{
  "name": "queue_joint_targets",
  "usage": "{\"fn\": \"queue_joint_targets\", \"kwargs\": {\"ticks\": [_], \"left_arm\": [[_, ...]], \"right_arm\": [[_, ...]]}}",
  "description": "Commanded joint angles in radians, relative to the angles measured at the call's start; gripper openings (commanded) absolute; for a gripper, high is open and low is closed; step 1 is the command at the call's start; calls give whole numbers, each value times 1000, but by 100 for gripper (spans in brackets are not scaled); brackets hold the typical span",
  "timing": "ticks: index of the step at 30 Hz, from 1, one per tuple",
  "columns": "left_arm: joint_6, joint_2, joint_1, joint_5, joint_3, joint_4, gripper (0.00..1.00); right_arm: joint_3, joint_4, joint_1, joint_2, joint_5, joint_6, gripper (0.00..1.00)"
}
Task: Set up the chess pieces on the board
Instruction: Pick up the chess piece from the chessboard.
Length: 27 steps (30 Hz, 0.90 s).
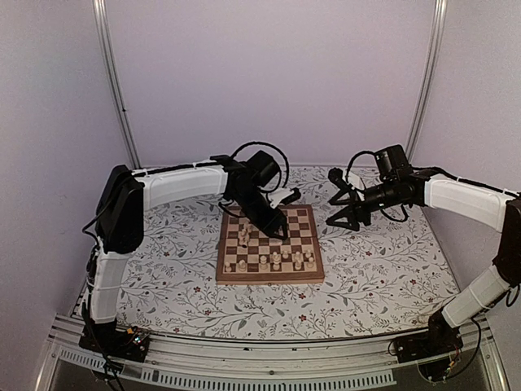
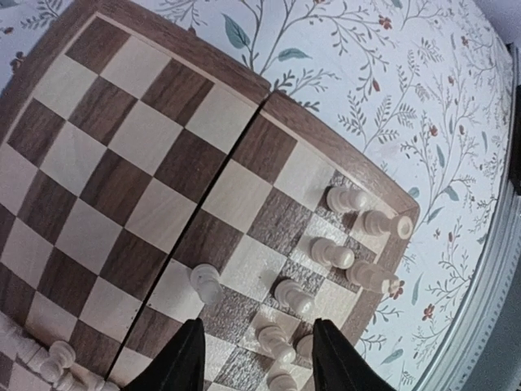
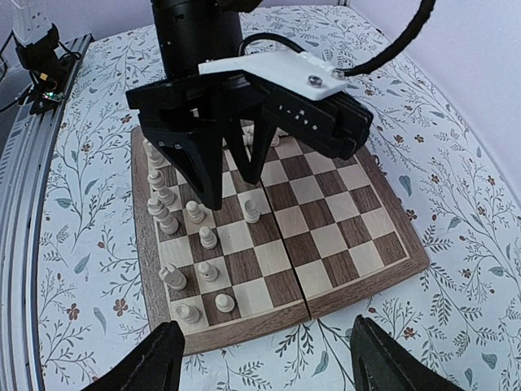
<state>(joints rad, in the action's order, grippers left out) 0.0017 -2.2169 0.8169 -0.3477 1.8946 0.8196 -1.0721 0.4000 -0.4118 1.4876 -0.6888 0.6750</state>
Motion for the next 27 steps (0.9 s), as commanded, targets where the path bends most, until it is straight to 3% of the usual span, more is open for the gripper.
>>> {"fn": "queue_joint_targets", "kwargs": {"ticks": [1,7,15,27], "left_arm": [[-32,-36,1,74,51,-27,47],[-45,-63,3,124,59,-50,41],[-51,-107,17,117,77,-52,41],[-45,-78,19,115,80,-20,14]], "right_arm": [[2,13,1,7,0,9,73],[2,13,2,8,-2,11,73],[2,15,1,14,2,15,73],[3,14,2,18,1,15,72]]}}
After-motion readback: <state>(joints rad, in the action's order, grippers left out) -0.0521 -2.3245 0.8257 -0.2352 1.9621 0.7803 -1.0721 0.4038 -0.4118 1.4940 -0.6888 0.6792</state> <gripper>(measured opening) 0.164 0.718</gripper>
